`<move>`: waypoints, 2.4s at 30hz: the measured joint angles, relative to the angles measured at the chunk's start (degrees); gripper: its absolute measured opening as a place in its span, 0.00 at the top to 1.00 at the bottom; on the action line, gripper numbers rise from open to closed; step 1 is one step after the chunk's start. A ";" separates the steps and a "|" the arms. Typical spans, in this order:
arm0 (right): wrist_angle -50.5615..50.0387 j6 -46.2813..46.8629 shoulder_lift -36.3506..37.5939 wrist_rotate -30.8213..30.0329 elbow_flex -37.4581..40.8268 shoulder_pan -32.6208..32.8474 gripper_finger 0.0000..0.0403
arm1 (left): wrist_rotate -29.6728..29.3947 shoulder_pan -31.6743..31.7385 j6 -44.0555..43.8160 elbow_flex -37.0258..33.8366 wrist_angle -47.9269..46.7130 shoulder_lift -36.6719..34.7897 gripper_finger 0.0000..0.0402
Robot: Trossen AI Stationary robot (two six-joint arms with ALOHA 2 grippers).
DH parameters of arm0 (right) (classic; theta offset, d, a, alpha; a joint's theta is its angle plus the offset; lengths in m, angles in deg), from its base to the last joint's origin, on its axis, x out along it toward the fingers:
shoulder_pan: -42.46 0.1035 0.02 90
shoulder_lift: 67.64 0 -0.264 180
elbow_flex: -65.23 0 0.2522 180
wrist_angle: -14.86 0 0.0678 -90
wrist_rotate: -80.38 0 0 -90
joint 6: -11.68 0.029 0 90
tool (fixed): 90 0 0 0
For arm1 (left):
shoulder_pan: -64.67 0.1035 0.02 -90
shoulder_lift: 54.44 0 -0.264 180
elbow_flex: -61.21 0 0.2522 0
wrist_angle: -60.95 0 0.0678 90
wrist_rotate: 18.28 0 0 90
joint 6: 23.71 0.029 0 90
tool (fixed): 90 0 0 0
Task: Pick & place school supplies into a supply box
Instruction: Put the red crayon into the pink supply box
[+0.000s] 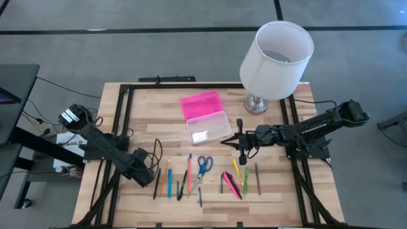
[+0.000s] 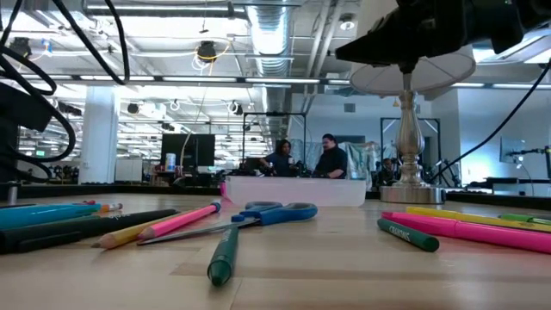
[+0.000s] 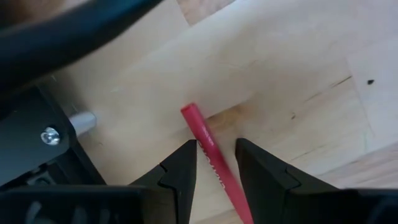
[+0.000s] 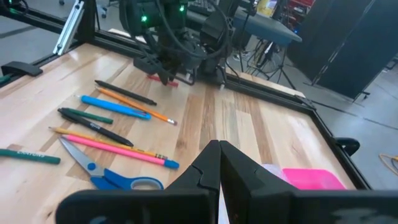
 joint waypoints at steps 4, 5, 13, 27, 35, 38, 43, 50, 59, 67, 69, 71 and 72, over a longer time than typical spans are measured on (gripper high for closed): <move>-0.59 0.01 0.02 0.00 0.00 0.00 1.00 | -0.66 -1.25 -0.74 -0.48 1.32 -0.02 0.72; -0.75 0.00 0.02 0.00 0.00 0.00 1.00 | -0.83 -1.35 -0.43 -0.55 1.69 -0.02 0.72; -0.90 0.00 0.02 0.00 0.00 0.00 1.00 | -2.38 -1.43 12.77 0.59 2.98 -0.02 0.72; -0.95 0.00 0.02 -0.02 0.00 0.00 1.00 | -1.06 -1.41 14.34 0.44 5.10 -0.07 0.91; -1.19 0.00 0.02 -0.02 0.00 0.00 1.00 | -1.85 -1.48 18.02 0.41 4.71 -0.03 0.94; -1.19 0.00 0.02 -0.02 0.00 0.00 1.00 | -2.69 -1.32 21.13 0.41 4.97 0.00 0.90; -1.19 0.00 0.02 -0.03 0.00 0.00 1.00 | -4.22 0.02 28.44 1.09 4.90 0.13 0.93; -1.19 0.00 0.02 -0.04 0.00 0.00 1.00 | -4.78 3.19 36.89 1.51 5.53 0.13 0.98; -1.19 0.57 0.02 -0.04 0.00 0.00 1.00 | -7.01 5.66 41.80 1.62 6.60 0.11 0.95; -1.19 0.58 0.02 -0.04 0.00 0.00 1.00 | -17.66 6.84 43.69 3.99 4.68 0.39 0.95; -1.16 0.59 0.02 -0.04 0.00 -0.01 1.00 | -21.28 6.94 45.18 5.57 4.53 0.26 0.95; -1.16 0.59 0.02 -0.04 0.02 0.00 1.00 | -22.16 7.65 47.50 7.01 4.00 0.28 0.95; -1.16 0.66 0.02 -0.04 0.00 0.02 1.00 | -23.16 8.28 48.79 7.80 3.85 0.28 0.95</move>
